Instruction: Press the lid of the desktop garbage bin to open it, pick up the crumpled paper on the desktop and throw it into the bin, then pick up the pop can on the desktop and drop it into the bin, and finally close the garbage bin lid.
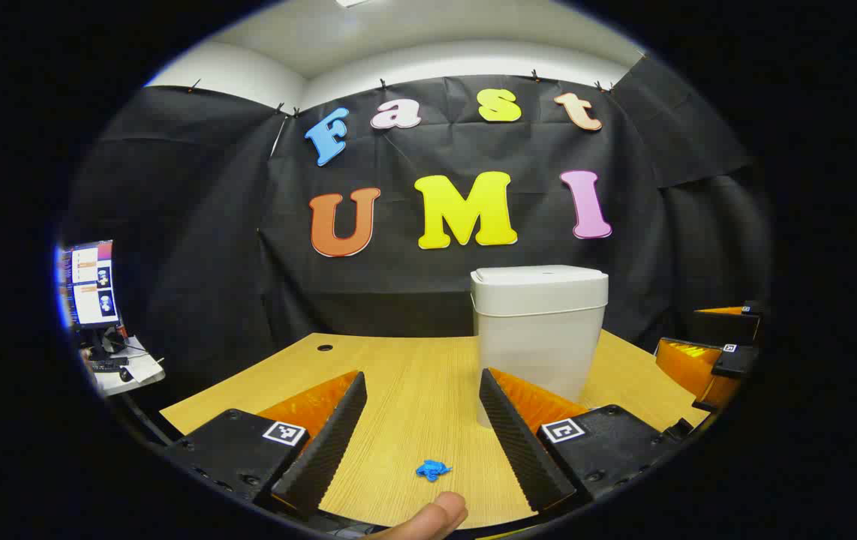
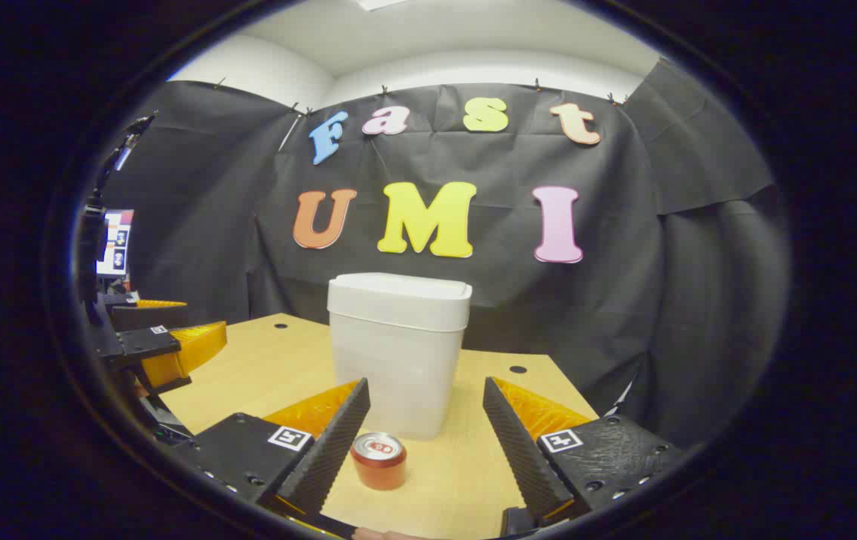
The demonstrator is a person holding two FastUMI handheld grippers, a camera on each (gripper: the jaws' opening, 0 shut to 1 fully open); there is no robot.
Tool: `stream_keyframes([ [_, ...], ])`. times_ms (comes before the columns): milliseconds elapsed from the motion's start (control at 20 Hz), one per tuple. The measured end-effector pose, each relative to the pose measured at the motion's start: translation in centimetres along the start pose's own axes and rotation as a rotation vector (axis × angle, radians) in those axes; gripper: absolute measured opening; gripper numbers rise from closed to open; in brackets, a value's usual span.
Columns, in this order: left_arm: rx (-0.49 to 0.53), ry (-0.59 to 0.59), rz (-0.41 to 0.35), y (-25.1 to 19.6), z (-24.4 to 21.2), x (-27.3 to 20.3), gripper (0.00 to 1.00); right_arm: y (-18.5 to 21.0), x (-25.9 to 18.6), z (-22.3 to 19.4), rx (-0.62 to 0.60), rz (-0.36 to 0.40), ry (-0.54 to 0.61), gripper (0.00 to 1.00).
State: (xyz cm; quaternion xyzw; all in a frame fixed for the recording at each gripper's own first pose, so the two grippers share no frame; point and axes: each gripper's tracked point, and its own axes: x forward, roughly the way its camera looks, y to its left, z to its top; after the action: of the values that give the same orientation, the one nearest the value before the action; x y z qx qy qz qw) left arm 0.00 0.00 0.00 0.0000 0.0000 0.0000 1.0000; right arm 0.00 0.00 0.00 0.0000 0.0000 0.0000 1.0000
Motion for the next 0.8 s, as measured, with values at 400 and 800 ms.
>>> stream_keyframes([
  [400,0.0,0.028,-0.015,-0.7,-1.2,0.3,0.98,-0.8,0.4,-0.1,-0.001,-0.016,-0.017,0.95],
  [800,0.009,0.039,-0.003,-0.4,-1.6,0.3,0.98,0.1,0.3,0.0,-0.021,-0.002,-0.034,0.95],
])
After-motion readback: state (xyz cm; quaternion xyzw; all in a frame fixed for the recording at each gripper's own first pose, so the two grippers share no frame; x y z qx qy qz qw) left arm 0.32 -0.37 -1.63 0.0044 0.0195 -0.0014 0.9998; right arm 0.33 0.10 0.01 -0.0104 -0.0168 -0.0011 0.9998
